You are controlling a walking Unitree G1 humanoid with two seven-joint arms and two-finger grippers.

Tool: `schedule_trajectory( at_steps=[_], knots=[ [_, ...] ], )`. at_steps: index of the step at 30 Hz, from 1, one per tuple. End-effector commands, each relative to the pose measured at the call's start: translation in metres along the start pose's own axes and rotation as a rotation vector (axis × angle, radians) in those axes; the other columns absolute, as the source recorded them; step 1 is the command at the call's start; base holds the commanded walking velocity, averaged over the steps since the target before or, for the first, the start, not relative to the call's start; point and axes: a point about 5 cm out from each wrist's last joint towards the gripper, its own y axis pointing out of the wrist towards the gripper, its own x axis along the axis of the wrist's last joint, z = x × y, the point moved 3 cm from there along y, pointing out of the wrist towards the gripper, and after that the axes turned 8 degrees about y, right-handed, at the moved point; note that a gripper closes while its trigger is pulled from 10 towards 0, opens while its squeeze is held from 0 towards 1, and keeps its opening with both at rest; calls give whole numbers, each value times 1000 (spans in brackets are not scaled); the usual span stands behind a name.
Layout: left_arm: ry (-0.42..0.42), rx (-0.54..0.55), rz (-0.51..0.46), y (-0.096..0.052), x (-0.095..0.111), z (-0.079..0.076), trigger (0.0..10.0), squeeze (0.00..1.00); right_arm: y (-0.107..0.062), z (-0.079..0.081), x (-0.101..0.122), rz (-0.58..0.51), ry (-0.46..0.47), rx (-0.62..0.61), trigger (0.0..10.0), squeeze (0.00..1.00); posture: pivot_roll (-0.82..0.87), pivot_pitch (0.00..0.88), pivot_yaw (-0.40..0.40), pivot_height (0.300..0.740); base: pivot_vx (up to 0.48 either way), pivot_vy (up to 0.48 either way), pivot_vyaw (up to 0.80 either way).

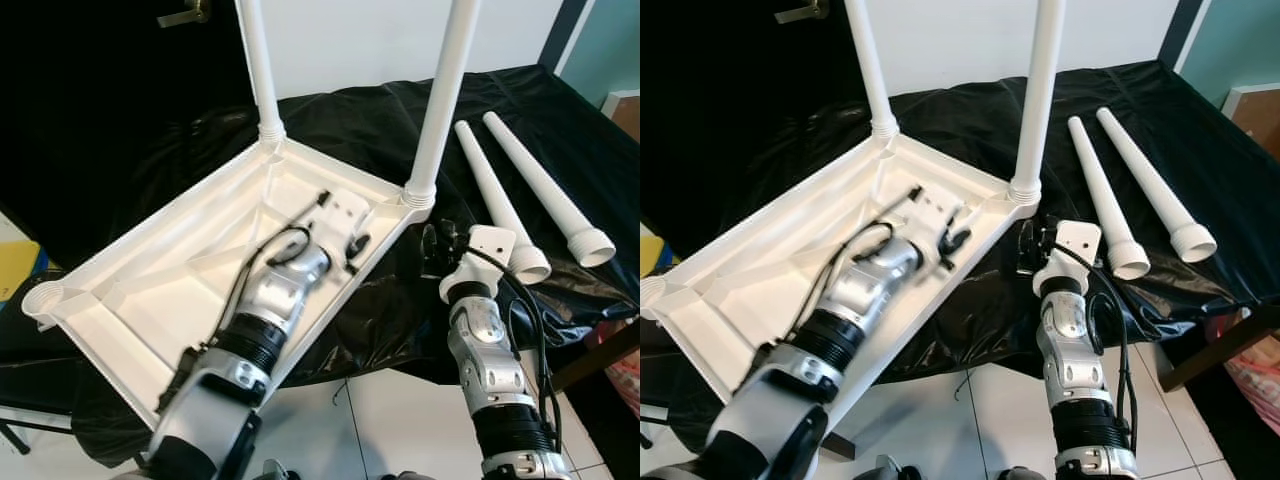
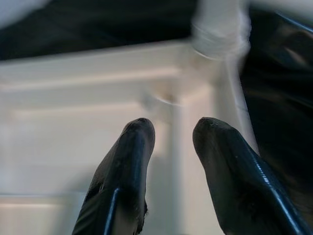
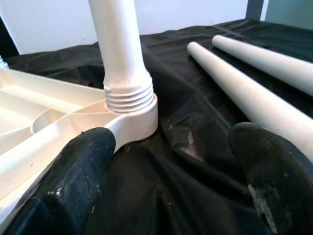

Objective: Building children table

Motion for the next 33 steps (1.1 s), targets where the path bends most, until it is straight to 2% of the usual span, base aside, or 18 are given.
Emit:
schedule_trajectory(
  at_steps=[1, 2, 5, 6, 8, 9, 10, 13, 16, 17, 19, 21, 22, 24, 26, 28, 31, 33],
  knots=[
    [5, 35, 11, -3, -2, 7, 10000, 0, -3, 4, -8, 37, 3, 18, 10000, 0, -69, 76, 64, 740, 0, 0, 0],
    [19, 95, 29, -11, -7, 25, 10000, 0, -4, 7, -12, 63, -1, 32, 10000, 0, -66, 75, 63, 740, 0, 0, 0],
    [19, 95, 29, -11, -7, 25, 10000, 0, -4, 7, -12, 63, -1, 32, 10000, 0, -66, 75, 63, 740, 0, 0, 0],
    [107, 206, 107, -33, -25, 60, 10000, 0, -5, 11, -22, 118, -18, 55, 10000, 0, -47, 73, 45, 740, 0, 0, 0],
    [107, 206, 107, -33, -25, 60, 10000, 0, -5, 11, -22, 118, -18, 55, 10000, 0, -47, 73, 45, 740, 0, 0, 0],
    [152, 244, 151, -43, -35, 73, 10000, 0, -6, 13, -26, 139, -25, 65, 10000, 0, -47, 73, 45, 740, 0, 0, 0],
    [152, 244, 151, -43, -35, 73, 10000, 0, -6, 13, -26, 139, -25, 65, 10000, 0, -47, 73, 45, 740, 0, 0, 0],
    [208, 314, 243, -63, -55, 94, 10000, 0, -7, 16, -32, 173, -39, 86, 10000, 0, -31, 74, 25, 740, 0, 0, 0],
    [237, 349, 280, -75, -63, 105, 10000, 0, -6, 18, -34, 188, -45, 98, 10000, 0, -22, 73, 16, 740, 0, 0, 0],
    [264, 383, 330, -91, -74, 116, 10000, 0, -6, 21, -36, 200, -47, 117, 10000, 0, -6, 71, 1, 740, 0, 0, 0],
    [264, 383, 330, -91, -74, 116, 10000, 0, -6, 21, -36, 200, -47, 117, 10000, 0, -6, 71, 1, 740, 0, 0, 0],
    [321, 430, 417, -121, -88, 131, 10000, 0, -4, 28, -37, 210, -46, 158, 10000, 0, 6, 67, -15, 740, 0, 0, 0],
    [321, 430, 417, -121, -88, 131, 10000, 0, -4, 28, -37, 210, -46, 158, 10000, 0, 6, 67, -15, 740, 0, 0, 0],
    [342, 441, 459, -139, -93, 137, 10000, 0, -3, 34, -37, 213, -44, 181, 10000, 0, 16, 64, -25, 740, 0, 0, 0],
    [343, 439, 471, -146, -94, 138, 10000, 0, -2, 36, -37, 215, -42, 188, 10000, 0, 16, 64, -25, 740, 0, 0, 0],
    [340, 403, 504, -156, -97, 135, 10000, 0, -1, 39, -37, 218, -39, 199, 10000, 0, 25, 61, -31, 740, 0, 0, 0],
    [307, 262, 536, -170, -102, 120, 10000, 0, 5, 46, -38, 226, -55, 209, 10000, 0, 41, 55, -42, 740, 0, 0, 0],
    [287, 230, 534, -172, -103, 116, 10000, 0, 6, 48, -38, 230, -55, 208, 10000, 0, 41, 55, -42, 740, 0, 0, 0]
  ],
)
